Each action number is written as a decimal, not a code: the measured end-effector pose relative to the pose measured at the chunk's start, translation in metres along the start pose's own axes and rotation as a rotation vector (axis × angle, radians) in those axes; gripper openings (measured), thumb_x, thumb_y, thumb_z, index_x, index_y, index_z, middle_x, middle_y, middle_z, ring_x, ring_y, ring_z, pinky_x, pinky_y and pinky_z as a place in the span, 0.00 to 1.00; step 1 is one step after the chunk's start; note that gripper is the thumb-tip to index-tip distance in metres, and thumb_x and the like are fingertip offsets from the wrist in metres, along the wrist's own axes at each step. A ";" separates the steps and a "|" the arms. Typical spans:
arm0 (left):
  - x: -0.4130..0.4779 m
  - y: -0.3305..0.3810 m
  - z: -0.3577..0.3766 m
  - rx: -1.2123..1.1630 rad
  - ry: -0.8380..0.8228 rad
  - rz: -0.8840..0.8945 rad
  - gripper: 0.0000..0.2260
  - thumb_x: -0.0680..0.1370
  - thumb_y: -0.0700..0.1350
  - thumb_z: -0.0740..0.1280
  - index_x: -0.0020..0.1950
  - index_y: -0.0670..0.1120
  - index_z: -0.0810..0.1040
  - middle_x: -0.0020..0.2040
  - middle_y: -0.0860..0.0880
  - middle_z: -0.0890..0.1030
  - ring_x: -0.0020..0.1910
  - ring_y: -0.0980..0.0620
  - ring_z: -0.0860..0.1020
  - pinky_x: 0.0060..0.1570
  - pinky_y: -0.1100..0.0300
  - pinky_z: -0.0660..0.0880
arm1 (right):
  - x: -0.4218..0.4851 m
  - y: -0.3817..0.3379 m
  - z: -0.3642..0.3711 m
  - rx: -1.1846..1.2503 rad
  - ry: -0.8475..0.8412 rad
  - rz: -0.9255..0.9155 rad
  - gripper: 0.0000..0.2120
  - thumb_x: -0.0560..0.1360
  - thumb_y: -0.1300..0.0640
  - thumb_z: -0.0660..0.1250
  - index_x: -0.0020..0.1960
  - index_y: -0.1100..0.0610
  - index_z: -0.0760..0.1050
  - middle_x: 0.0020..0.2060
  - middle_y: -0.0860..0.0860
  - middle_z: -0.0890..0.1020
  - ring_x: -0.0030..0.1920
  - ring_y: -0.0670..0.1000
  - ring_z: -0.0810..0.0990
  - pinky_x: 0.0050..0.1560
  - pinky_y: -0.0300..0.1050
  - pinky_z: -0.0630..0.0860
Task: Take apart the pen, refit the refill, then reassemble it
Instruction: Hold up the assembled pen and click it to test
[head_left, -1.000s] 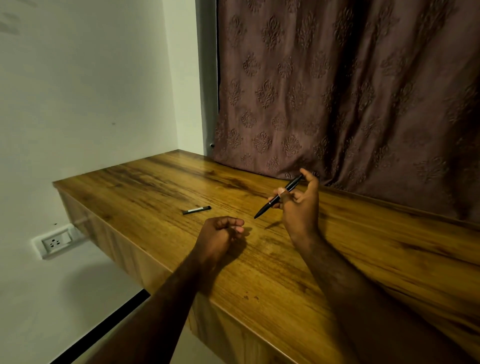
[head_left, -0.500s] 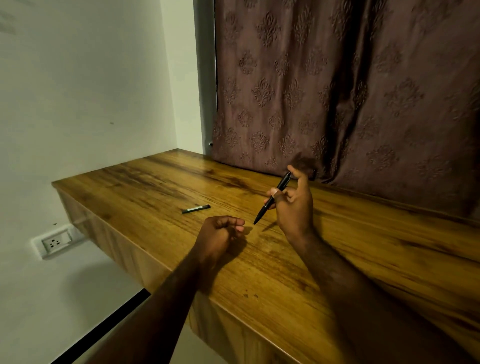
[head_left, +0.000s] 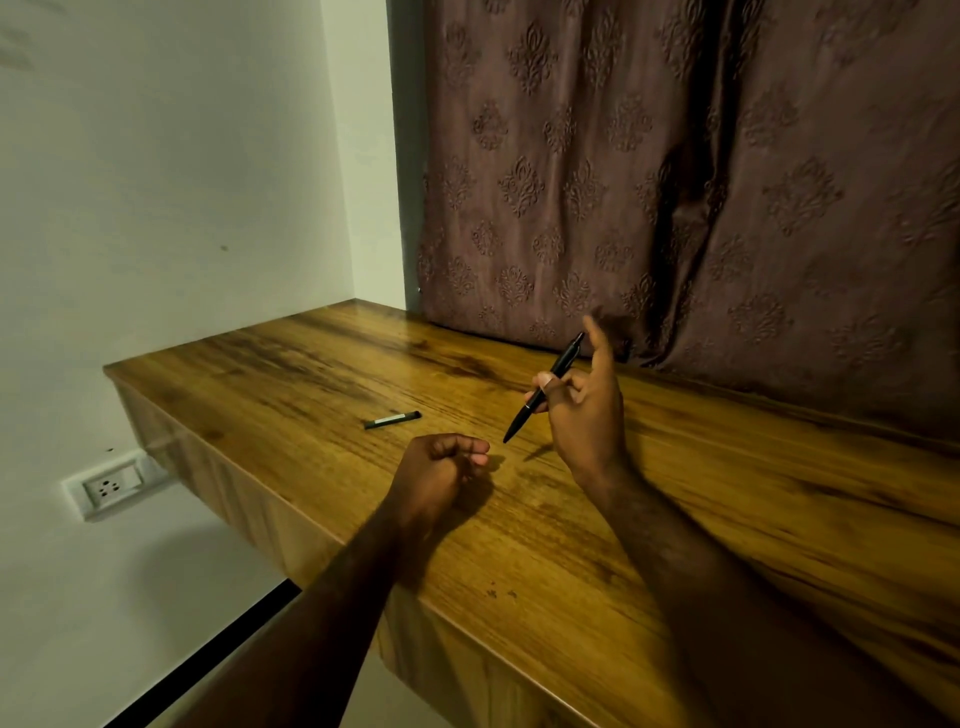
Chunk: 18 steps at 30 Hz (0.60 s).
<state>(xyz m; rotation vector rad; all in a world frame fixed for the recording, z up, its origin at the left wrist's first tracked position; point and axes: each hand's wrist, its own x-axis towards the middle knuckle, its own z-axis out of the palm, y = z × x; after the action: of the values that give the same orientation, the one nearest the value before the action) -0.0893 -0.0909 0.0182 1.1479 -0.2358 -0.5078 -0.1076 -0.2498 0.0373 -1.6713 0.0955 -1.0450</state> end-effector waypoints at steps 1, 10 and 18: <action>0.001 -0.001 -0.001 -0.021 -0.007 -0.014 0.09 0.77 0.27 0.56 0.46 0.34 0.75 0.29 0.45 0.79 0.26 0.55 0.73 0.24 0.67 0.67 | 0.000 0.000 0.000 -0.006 -0.002 0.004 0.35 0.76 0.62 0.66 0.74 0.37 0.55 0.40 0.59 0.83 0.40 0.54 0.84 0.41 0.47 0.82; 0.011 -0.007 -0.010 0.029 -0.014 -0.015 0.08 0.76 0.28 0.60 0.45 0.36 0.78 0.31 0.44 0.81 0.28 0.53 0.73 0.27 0.66 0.67 | 0.001 -0.002 0.000 0.041 0.015 0.033 0.32 0.76 0.65 0.66 0.73 0.43 0.59 0.40 0.55 0.83 0.39 0.48 0.85 0.40 0.43 0.82; 0.013 -0.009 -0.011 -0.007 -0.054 -0.060 0.07 0.76 0.29 0.60 0.46 0.34 0.77 0.32 0.43 0.78 0.28 0.54 0.71 0.24 0.67 0.66 | 0.002 -0.004 -0.002 0.108 0.038 0.047 0.31 0.77 0.66 0.65 0.74 0.47 0.59 0.43 0.57 0.83 0.37 0.47 0.85 0.35 0.36 0.79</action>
<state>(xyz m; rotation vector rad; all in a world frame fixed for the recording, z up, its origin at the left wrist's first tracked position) -0.0754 -0.0911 0.0049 1.1378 -0.2472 -0.5925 -0.1093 -0.2510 0.0415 -1.5452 0.1008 -1.0288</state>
